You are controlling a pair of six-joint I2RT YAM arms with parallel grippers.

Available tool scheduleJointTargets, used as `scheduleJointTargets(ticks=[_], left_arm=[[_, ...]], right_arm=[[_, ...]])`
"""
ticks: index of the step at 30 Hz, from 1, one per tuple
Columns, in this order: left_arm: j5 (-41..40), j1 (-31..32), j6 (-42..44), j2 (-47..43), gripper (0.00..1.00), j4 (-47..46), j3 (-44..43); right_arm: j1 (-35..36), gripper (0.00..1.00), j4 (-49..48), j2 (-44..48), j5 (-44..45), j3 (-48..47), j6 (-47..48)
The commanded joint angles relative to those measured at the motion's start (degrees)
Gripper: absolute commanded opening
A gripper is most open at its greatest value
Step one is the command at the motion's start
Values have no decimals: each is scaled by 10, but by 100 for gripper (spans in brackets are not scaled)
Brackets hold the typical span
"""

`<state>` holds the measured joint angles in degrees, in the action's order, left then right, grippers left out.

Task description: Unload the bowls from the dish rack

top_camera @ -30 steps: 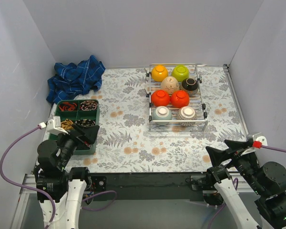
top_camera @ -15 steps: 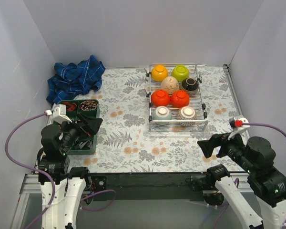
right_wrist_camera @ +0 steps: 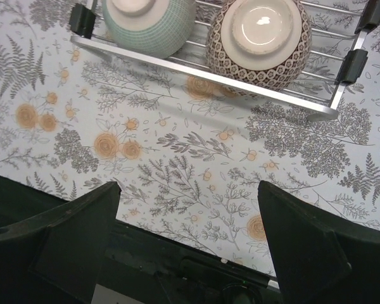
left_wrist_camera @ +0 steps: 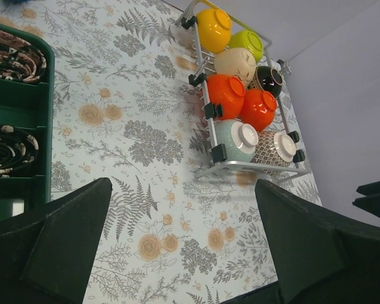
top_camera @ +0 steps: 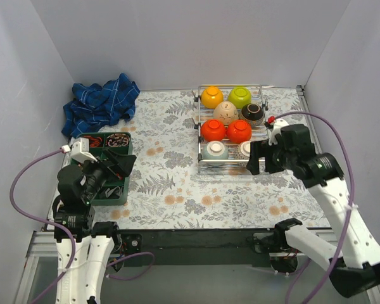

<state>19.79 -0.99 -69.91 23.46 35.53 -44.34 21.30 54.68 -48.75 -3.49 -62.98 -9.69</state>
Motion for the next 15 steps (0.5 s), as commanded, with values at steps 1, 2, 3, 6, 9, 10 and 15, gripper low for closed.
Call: scheduleJointTargets(ticks=[1,2,3,6,9,10,15], left_arm=[[-51,22,-20,-18,98,-22,16],[-57,25,-18,-18,98,-30,19],[-70,27,-15,-17,98,-38,18],[-119,55,-15,-8,98,-47,15],[-148,85,-7,-3,98,-45,15],[-158,101,-3,-3,98,-45,16],[-172,136,3,-6,98,-64,48]], right_arm=[[1,99,-37,-87,49,-43,34],[2,99,-40,-119,57,-51,39],[1,99,-42,-136,60,-57,44],[2,99,-46,-200,67,-85,55],[6,99,-62,-245,91,-101,55],[8,98,-66,-256,100,-106,53],[42,98,-79,-322,158,-124,44]])
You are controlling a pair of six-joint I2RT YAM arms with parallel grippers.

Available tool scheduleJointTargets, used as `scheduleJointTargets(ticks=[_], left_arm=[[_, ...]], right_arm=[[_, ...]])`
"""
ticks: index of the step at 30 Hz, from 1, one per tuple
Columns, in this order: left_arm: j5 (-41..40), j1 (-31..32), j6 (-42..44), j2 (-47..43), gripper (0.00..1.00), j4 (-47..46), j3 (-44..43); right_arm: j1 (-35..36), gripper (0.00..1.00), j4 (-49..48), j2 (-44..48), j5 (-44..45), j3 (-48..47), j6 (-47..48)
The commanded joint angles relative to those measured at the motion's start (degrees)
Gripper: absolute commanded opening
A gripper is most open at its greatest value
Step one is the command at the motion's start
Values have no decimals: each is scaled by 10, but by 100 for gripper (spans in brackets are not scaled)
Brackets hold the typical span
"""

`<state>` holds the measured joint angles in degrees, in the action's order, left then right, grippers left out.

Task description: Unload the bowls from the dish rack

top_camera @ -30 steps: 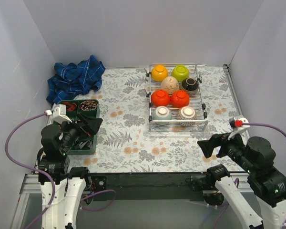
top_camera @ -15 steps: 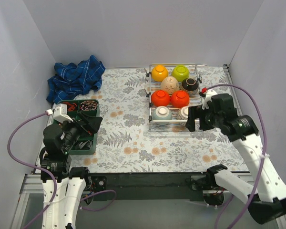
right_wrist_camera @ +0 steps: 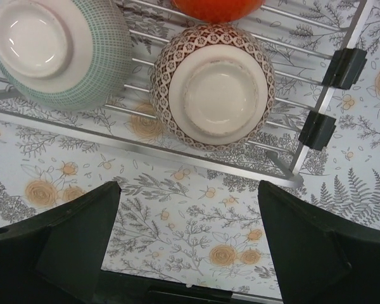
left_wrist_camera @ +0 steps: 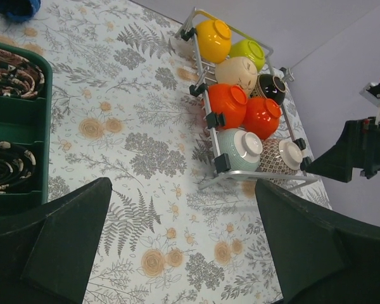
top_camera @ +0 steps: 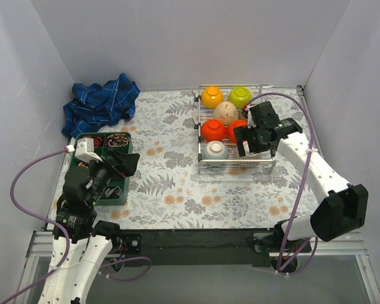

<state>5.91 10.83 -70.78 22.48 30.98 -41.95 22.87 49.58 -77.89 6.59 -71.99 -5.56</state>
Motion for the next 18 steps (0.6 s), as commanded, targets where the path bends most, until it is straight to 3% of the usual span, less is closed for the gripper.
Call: scheduleJointTargets(ticks=[1,10,18], left_arm=[[-31,23,12,6,98,-30,29],[-29,26,11,22,98,-61,113],[-10,26,9,1,98,-94,143]], right_arm=[[37,99,-28,-40,73,-39,2],[41,99,-71,-112,185,-30,16],[-12,98,-97,-126,188,-9,24]])
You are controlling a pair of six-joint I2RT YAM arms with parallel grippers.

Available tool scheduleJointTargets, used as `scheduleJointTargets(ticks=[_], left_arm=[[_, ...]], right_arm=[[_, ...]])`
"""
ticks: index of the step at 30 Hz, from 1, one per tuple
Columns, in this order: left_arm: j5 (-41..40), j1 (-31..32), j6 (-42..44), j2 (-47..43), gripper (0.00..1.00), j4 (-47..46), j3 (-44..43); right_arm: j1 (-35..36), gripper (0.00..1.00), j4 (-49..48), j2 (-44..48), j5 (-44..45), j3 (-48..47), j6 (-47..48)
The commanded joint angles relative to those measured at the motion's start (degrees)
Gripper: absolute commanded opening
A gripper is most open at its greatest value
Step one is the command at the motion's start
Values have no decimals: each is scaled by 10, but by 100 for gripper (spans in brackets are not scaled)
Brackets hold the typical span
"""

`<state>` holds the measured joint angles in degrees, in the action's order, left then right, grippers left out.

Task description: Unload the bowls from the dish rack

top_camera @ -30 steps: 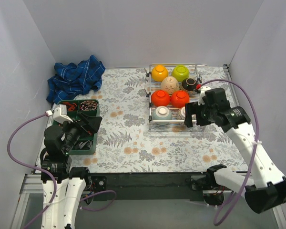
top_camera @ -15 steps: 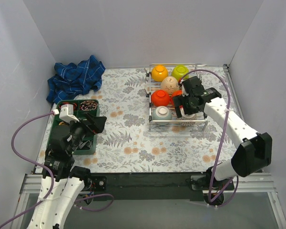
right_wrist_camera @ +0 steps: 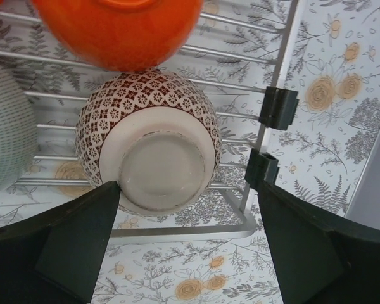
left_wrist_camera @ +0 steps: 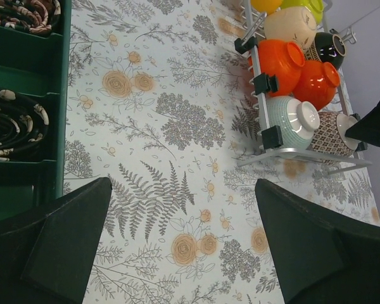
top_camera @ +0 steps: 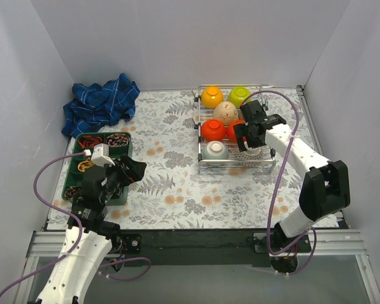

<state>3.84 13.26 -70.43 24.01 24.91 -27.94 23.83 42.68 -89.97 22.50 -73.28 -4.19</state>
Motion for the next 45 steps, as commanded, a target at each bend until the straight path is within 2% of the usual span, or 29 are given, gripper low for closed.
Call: scheduleJointTargets(ticks=[1,6,13,25,34,45], left_arm=[[14,2,8,-14,98,-34,3],[13,2,8,-18,98,-35,3],[10,3,6,-16,98,-38,6],[-19,17,1,-19,98,-32,8],[-24,20,-1,-22,98,-30,9],[-27,20,-1,-19,98,-27,8]], right_arm=[[-26,98,-28,-3,26,5,11],[-17,96,-26,25,7,6,6],[68,95,-8,31,34,-24,11],[102,94,14,-85,107,-64,-17],[105,95,22,-137,178,-28,-43],[105,97,22,-190,214,-5,-55]])
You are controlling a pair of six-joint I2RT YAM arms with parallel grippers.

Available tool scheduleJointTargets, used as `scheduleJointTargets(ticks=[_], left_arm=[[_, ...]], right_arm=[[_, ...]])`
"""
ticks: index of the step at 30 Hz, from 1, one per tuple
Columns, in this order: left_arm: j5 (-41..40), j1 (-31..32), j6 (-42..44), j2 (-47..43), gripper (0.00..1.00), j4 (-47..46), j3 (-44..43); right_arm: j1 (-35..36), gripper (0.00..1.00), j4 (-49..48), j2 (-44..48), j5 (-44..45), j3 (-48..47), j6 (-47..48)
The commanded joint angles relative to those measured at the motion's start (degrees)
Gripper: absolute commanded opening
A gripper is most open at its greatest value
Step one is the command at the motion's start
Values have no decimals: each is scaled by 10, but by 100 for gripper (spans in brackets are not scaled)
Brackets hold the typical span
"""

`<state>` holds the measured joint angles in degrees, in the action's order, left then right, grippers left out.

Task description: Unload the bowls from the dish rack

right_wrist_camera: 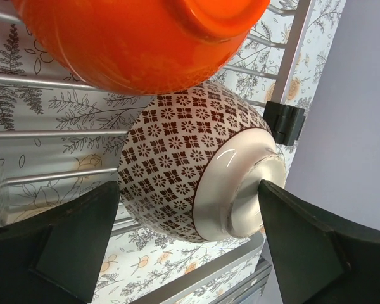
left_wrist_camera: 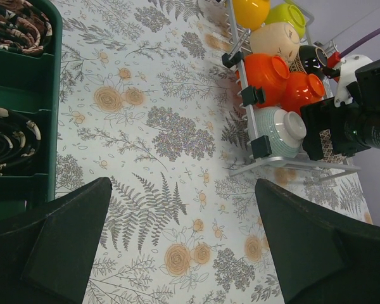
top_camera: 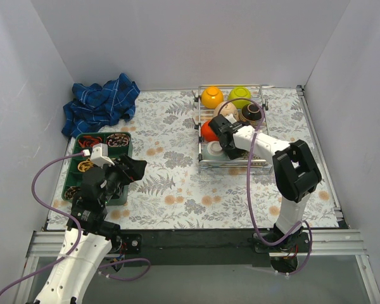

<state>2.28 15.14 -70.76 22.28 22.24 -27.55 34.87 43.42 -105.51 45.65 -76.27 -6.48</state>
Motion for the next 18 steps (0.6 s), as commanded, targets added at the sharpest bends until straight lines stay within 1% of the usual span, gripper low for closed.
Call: scheduleJointTargets(ticks=[1,6,10,15,17,18], left_arm=[[-11,2,2,-1,98,0,4],[-12,2,1,0,98,0,4],[-13,2,1,0,98,1,5],[-13,2,1,-1,98,0,5],[-14,2,1,-2,98,1,4],[-14,2,1,-1,98,0,4]], right_arm=[[-5,96,16,-42,-16,26,-31],[-3,97,16,-52,-18,24,-21],[-1,98,18,-51,-37,23,-13],[2,98,18,-72,-11,26,-2],[6,97,18,-80,0,31,2],[7,95,19,-80,13,31,2]])
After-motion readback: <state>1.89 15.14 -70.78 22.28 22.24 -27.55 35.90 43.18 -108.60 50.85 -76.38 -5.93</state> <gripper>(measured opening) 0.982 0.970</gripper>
